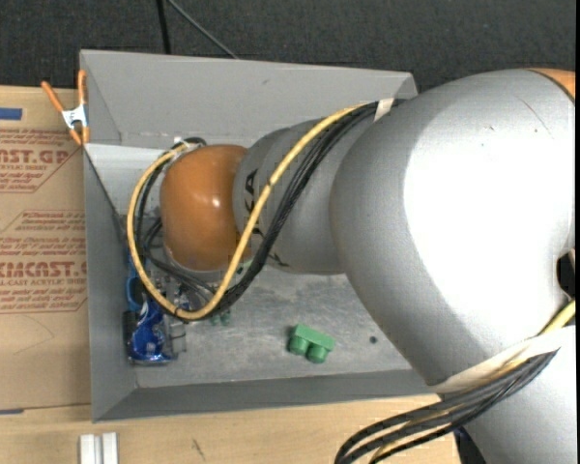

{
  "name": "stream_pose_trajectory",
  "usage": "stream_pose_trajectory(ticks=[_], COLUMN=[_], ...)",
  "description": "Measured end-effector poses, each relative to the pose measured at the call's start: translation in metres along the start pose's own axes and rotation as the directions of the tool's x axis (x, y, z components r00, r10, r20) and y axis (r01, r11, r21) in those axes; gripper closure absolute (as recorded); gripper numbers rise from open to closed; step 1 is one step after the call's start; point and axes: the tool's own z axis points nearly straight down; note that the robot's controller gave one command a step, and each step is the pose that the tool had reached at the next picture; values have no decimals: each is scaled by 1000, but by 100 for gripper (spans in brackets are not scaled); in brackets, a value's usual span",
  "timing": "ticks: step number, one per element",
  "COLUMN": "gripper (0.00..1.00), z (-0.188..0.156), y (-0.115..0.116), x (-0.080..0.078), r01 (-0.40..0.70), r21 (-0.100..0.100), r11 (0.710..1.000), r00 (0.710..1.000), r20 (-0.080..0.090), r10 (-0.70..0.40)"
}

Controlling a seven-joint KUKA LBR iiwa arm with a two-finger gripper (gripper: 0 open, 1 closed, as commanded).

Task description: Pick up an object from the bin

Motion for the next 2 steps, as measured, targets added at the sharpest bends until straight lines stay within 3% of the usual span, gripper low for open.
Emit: stream_pose_trajectory(ticks=[2], gripper=[100], z=[0], y=[0], x=[0], r01=[0], r21=[0], r11=[1000], r00=[1000], r20=[0], r10=[0])
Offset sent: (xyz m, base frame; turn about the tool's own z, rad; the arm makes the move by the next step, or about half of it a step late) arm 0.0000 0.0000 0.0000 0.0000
